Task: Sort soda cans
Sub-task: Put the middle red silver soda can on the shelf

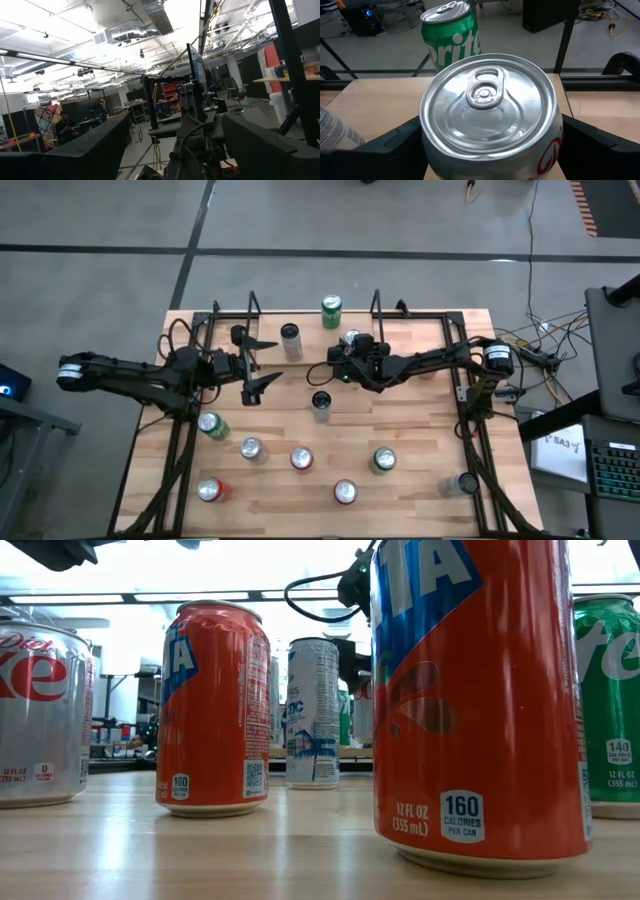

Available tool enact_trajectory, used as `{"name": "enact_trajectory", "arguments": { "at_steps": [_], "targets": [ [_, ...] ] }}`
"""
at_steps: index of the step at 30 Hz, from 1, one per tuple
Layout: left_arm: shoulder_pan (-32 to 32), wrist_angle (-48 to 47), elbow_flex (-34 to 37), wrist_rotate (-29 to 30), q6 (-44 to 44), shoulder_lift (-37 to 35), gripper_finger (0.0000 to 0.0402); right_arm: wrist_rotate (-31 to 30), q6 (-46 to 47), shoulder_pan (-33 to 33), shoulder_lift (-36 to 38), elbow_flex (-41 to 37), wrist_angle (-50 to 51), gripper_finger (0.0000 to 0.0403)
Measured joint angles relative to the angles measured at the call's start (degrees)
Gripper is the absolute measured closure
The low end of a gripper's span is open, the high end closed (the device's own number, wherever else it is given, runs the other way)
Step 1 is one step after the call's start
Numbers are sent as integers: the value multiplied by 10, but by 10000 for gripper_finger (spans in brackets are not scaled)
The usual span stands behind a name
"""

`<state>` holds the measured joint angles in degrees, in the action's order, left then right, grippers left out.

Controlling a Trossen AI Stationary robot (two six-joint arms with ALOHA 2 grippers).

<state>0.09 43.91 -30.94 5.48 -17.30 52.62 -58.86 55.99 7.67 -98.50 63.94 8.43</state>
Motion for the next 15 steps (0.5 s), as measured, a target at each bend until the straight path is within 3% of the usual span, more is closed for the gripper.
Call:
{"name": "enact_trajectory", "arguments": {
  "at_steps": [15],
  "targets": [
    [0,-3,0,0,-7,0,98,2,-6,2,0,0,0,67]
  ]
}}
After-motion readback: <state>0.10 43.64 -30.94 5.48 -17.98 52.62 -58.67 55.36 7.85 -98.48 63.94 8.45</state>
